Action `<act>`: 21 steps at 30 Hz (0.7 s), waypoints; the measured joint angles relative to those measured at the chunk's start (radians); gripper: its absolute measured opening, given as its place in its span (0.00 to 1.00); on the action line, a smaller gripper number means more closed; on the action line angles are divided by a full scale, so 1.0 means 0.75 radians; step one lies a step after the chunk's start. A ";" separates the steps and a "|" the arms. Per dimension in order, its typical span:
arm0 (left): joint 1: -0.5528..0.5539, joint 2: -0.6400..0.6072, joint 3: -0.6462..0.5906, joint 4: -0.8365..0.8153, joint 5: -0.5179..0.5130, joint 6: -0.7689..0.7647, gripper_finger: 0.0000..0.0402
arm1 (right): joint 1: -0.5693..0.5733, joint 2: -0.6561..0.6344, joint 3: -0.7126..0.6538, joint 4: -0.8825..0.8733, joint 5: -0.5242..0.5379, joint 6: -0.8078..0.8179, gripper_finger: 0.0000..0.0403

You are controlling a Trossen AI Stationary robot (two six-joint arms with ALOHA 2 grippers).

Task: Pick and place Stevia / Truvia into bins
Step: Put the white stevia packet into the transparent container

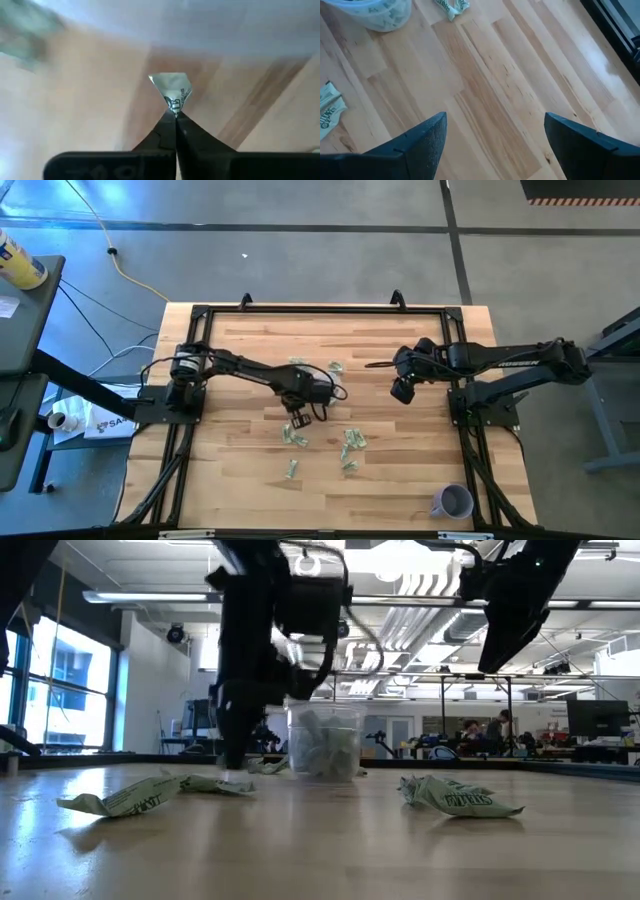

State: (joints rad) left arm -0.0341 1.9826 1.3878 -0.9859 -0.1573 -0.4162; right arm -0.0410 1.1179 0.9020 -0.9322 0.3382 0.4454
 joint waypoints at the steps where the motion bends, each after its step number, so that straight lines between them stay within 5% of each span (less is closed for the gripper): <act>1: -0.003 -0.010 0.038 -0.016 -0.028 0.010 0.09 | 0.000 0.000 0.000 0.000 0.007 0.000 0.80; 6: -0.027 -0.069 0.274 -0.123 -0.182 0.041 0.05 | 0.000 0.001 0.000 0.002 0.060 0.000 0.80; 10: -0.014 -0.083 0.414 0.066 -0.226 0.125 0.05 | 0.000 0.001 0.000 0.011 0.075 0.000 0.80; 13: 0.012 -0.041 0.442 0.156 -0.189 0.172 0.05 | 0.000 0.001 0.000 0.012 0.073 0.000 0.80; 21: 0.032 -0.006 0.418 -0.014 -0.191 0.158 0.06 | 0.011 0.001 -0.001 -0.001 0.029 0.039 0.80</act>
State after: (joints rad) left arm -0.0105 1.9778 1.7010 -0.9968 -0.3006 -0.2979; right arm -0.0325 1.1183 0.9016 -0.9330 0.3600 0.4747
